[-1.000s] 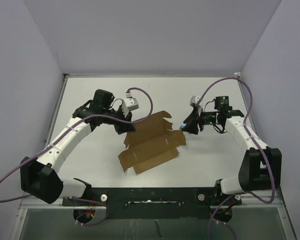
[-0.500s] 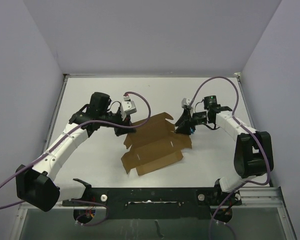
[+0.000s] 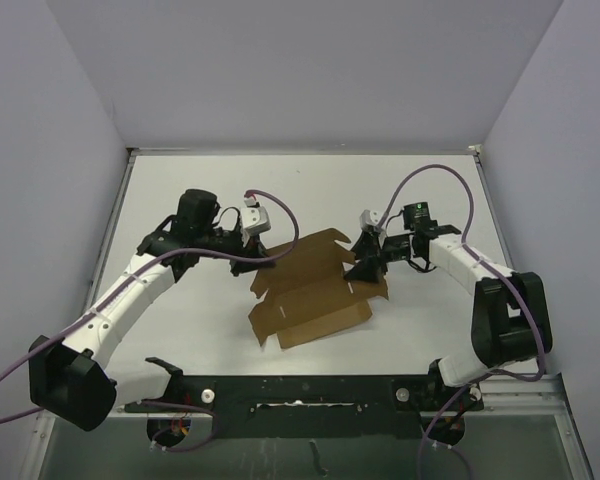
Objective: Fold the paper box
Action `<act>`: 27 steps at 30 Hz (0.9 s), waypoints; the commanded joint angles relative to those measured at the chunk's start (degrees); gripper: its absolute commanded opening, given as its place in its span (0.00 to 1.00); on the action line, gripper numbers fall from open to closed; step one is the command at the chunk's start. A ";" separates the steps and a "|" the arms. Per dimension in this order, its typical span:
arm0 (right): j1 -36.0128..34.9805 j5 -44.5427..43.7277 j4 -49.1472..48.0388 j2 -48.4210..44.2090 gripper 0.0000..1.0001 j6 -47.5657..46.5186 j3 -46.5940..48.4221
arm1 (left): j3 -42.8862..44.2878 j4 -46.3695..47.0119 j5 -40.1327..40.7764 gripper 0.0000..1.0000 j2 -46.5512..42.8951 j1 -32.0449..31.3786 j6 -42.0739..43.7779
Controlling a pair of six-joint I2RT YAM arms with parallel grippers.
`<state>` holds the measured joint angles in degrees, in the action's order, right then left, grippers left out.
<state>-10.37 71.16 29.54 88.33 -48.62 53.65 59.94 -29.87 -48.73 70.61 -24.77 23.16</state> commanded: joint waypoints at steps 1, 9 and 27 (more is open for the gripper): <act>-0.33 1.38 -9.59 -4.50 0.50 5.54 -2.25 | -1.21 6.36 -4.96 0.00 -3.14 -0.29 0.15; -0.86 5.28 -8.31 -4.76 0.40 4.47 -2.61 | -2.45 8.76 -7.59 0.00 -3.28 -0.34 -0.48; -1.03 2.35 -0.54 -5.70 0.26 -0.24 0.09 | -4.14 11.14 -5.03 0.00 -3.83 -0.19 -2.22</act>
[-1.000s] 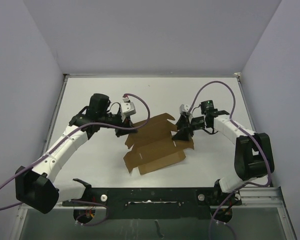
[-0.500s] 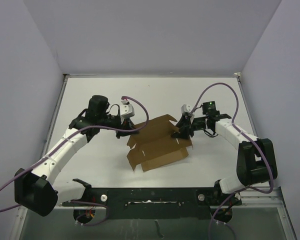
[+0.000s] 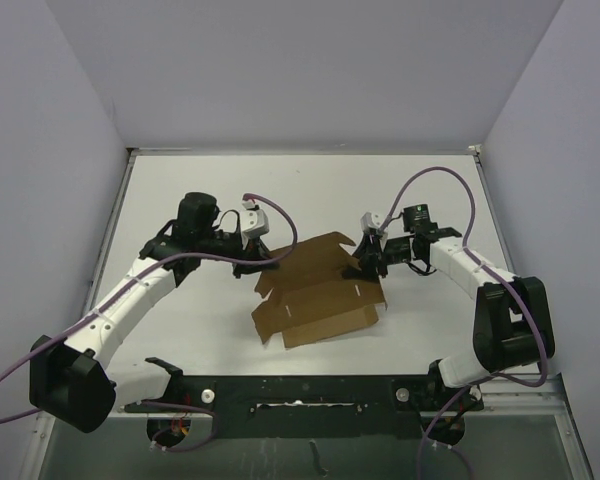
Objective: Fold the paper box
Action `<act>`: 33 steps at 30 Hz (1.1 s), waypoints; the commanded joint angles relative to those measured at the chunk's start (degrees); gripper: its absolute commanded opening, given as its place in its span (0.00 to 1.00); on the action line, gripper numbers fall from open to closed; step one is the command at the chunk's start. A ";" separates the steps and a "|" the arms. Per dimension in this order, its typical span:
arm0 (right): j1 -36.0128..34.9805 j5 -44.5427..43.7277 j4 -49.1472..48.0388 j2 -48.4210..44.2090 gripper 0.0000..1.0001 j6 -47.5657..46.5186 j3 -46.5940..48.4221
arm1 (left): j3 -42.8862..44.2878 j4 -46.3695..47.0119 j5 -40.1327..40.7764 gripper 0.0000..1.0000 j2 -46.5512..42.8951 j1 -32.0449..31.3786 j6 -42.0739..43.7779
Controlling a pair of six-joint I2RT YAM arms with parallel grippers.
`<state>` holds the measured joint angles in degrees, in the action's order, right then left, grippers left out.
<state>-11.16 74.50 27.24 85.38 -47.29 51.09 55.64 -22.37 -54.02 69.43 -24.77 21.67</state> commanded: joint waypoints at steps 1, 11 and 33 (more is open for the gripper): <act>0.12 -2.05 2.47 -3.02 0.36 -1.44 3.04 | 0.07 3.53 1.49 0.00 -2.82 -0.19 -0.87; 13.85 -0.92 12.88 -13.87 0.75 -7.32 2.04 | -3.84 2.41 20.13 0.00 -8.38 -0.03 -7.41; -0.84 -38.81 3.23 0.67 0.03 12.04 1.17 | -12.47 9.34 26.17 0.00 -15.73 -0.53 -22.46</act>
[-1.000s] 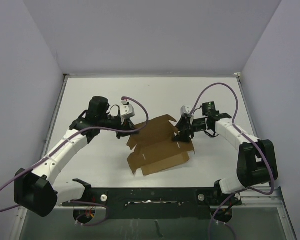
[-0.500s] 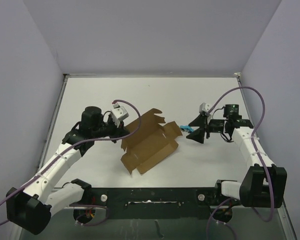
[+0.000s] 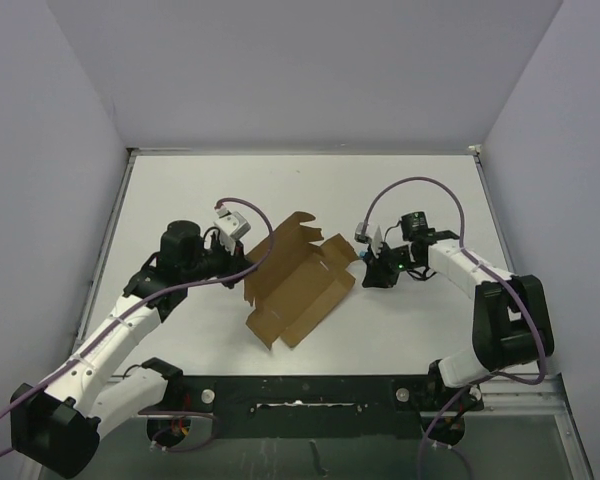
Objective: Fold the paper box
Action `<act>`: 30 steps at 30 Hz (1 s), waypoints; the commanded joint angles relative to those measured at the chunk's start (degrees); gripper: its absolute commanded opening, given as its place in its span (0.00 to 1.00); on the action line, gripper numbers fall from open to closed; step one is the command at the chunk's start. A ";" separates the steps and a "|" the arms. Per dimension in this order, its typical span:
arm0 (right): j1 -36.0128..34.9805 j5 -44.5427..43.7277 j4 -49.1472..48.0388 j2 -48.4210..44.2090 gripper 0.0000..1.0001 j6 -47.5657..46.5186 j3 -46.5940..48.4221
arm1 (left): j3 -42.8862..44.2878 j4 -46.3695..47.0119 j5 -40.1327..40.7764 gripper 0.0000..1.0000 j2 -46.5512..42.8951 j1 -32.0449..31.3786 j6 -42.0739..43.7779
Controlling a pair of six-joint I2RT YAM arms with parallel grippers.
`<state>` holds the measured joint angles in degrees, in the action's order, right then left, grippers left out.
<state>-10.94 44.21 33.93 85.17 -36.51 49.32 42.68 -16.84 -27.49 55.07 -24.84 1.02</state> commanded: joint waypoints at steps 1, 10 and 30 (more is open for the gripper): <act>-1.55 -9.09 -3.68 1.18 0.02 1.08 2.93 | 0.47 3.77 -0.37 0.00 -1.34 -0.47 -1.87; -6.90 -10.26 -5.70 1.98 0.02 0.53 3.02 | 0.08 4.57 -0.82 0.00 -0.94 -0.57 -3.68; -12.30 -5.21 0.65 5.49 0.02 -5.54 4.87 | 0.83 5.41 -1.88 0.00 2.30 -0.63 -5.59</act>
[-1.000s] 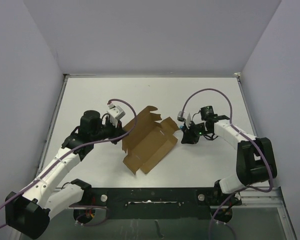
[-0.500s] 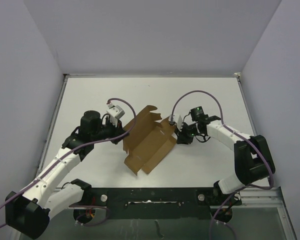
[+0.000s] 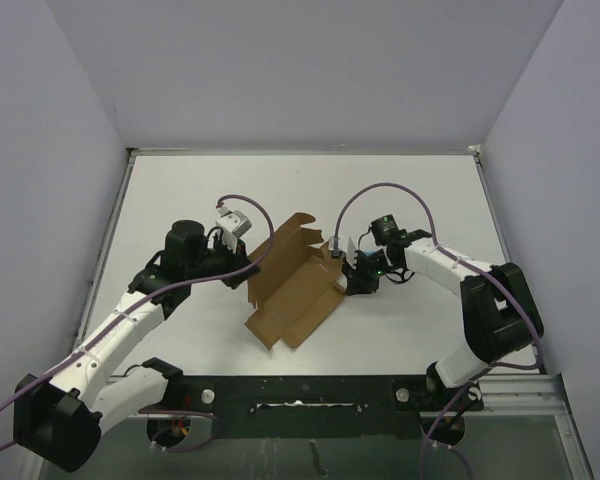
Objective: Fold the paper box
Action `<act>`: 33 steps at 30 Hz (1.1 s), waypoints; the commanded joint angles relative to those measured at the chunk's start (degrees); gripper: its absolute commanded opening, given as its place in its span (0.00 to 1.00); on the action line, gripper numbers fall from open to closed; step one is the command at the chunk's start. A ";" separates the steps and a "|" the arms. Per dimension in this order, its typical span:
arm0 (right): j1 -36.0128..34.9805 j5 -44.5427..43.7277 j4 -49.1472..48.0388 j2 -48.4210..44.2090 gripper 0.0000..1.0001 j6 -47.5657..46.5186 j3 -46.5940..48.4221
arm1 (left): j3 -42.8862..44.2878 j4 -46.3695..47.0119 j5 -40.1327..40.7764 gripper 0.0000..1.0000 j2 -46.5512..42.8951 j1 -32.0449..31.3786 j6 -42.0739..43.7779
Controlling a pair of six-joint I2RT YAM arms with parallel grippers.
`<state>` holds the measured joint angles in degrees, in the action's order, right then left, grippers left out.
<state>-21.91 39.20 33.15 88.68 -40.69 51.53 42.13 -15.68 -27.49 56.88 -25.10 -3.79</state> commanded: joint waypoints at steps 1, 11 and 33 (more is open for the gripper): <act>-1.53 -0.52 1.86 2.74 0.02 -1.51 2.98 | 1.38 4.25 -2.11 0.00 0.69 -0.34 -0.90; -3.67 -4.02 5.63 8.65 0.03 -2.33 6.03 | 0.96 4.62 -3.08 0.00 1.87 -0.65 -1.57; 7.93 11.52 7.54 -2.15 0.08 -0.80 7.62 | 1.72 2.40 -2.21 0.00 1.51 -0.56 1.41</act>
<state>-14.00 50.15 46.30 88.86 -48.16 58.52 42.13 -15.62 -28.49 58.96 -25.47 -3.60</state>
